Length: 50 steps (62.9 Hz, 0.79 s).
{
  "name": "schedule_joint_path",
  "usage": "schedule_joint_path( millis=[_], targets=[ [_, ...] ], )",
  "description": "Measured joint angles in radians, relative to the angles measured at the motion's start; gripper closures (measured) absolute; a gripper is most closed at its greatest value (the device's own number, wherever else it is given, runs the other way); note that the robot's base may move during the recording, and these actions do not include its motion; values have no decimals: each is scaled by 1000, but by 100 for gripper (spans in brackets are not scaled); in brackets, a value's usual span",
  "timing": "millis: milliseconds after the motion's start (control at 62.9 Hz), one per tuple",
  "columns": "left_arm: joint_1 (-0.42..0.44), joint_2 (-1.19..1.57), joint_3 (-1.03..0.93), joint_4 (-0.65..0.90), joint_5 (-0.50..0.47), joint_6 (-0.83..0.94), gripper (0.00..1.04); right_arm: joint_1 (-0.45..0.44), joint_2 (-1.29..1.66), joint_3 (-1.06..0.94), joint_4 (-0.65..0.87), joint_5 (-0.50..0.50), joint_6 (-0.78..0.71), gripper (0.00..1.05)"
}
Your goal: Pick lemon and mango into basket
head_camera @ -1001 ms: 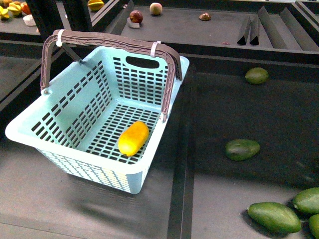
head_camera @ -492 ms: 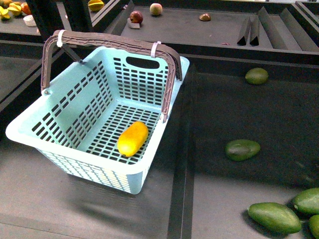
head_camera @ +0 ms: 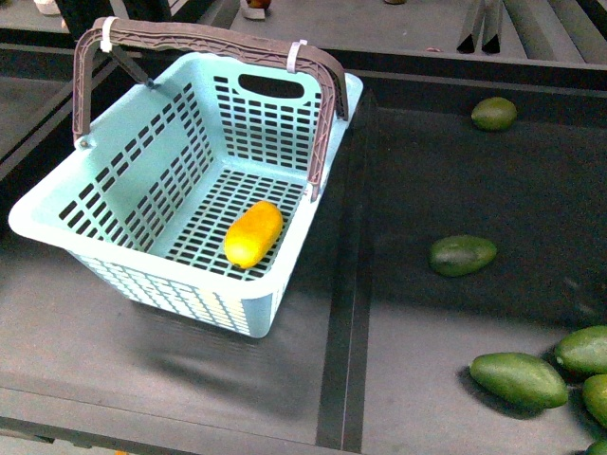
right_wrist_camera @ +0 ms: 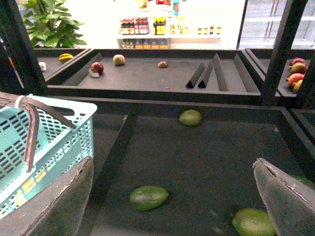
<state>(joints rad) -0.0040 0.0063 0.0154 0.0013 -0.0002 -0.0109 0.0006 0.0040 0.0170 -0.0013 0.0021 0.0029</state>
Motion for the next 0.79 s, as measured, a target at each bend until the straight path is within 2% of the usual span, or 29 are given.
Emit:
schedule_joint_path(
  millis=[159, 794],
  targets=[
    [0, 0, 0, 0, 0, 1, 5, 0, 0, 0, 0, 0, 0, 9],
    [0, 0, 0, 0, 0, 2, 7, 0, 0, 0, 0, 0, 0, 9]
  ],
)
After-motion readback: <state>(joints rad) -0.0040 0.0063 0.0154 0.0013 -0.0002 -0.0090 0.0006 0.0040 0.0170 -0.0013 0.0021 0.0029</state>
